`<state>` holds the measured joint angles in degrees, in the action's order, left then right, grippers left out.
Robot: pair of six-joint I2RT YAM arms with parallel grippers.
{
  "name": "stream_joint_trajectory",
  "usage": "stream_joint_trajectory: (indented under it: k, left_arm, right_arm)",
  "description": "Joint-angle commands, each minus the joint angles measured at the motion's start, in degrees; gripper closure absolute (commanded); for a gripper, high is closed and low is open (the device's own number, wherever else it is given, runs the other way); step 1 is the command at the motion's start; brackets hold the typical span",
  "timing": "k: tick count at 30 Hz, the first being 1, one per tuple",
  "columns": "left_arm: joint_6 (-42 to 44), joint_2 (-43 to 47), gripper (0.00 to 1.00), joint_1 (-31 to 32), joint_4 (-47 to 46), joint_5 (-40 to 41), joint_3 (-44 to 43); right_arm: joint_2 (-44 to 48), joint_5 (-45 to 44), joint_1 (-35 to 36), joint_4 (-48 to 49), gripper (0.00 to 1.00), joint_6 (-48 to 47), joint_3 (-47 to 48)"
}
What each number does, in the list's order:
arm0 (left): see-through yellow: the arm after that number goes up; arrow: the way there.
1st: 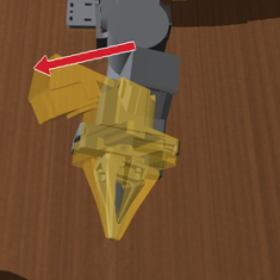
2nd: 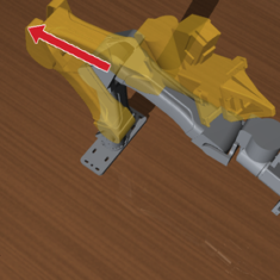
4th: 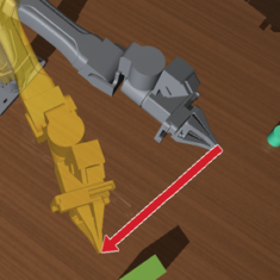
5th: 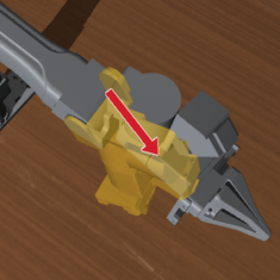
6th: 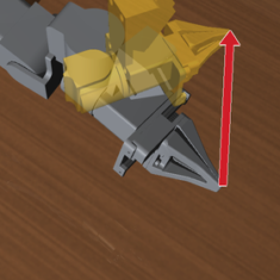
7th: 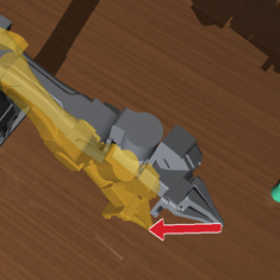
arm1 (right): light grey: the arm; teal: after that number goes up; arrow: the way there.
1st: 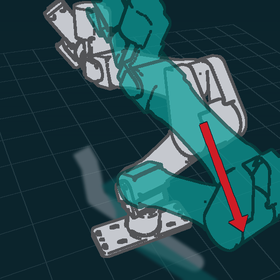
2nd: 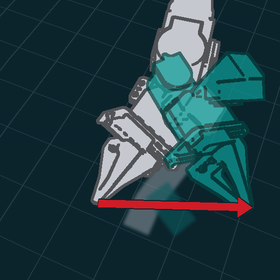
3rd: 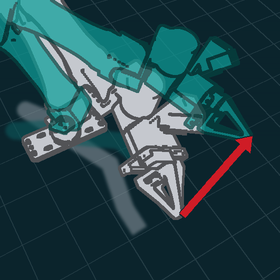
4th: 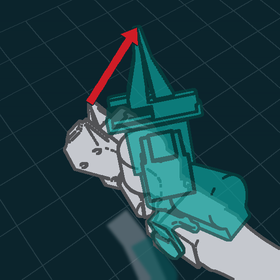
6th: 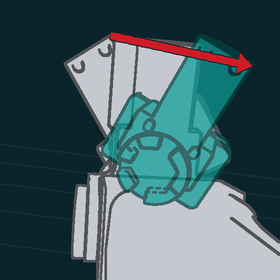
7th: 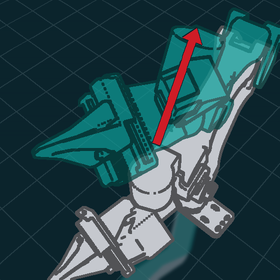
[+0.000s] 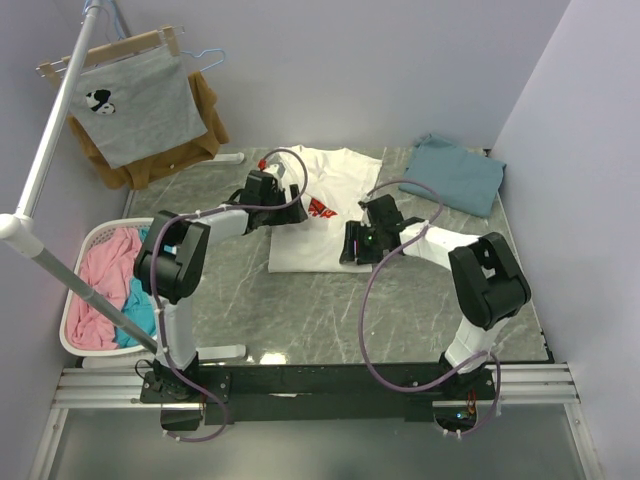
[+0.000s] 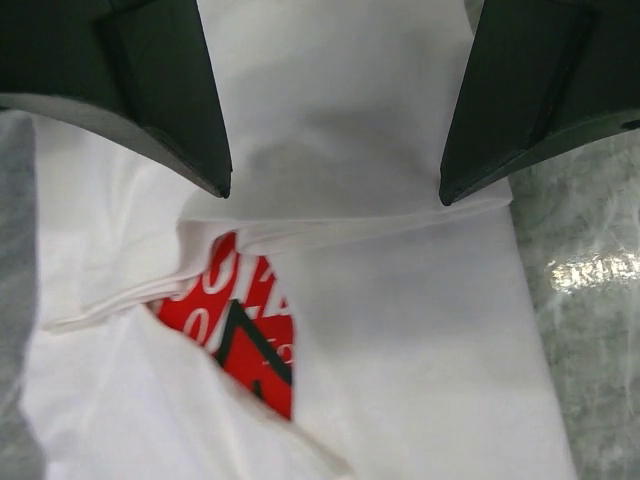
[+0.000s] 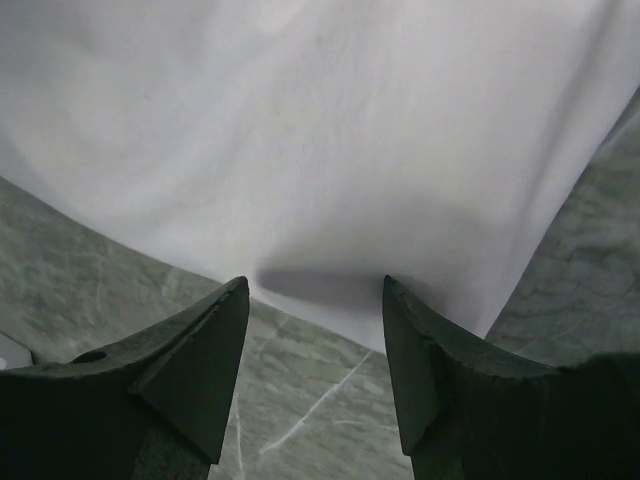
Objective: Fold and stack the t-shirts
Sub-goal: Fold the folded rectangular tshirt in 1/3 of the way, then grab one side of the 2/3 rectangular tshirt with both arms
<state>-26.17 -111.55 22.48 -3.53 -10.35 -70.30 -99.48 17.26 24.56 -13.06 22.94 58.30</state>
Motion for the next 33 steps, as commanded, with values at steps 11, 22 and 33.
stream_joint_trajectory:
  k: [11,22,33]
  left_arm:
    - [-0.9,5.89,0.07,-1.03,-1.75,14.64,4.03]
    - [-2.82,19.25,0.01,-1.03,6.35,13.43,14.63]
    - [-7.4,26.91,0.01,-1.03,-2.88,2.01,31.98]
  right_arm:
    - [12.47,-11.27,0.84,-2.93,0.34,-0.7,-4.87]
    - [13.17,-9.97,-2.05,-1.1,0.32,2.28,-9.43]
    - [13.44,1.37,-9.08,5.59,0.32,3.61,-15.5]
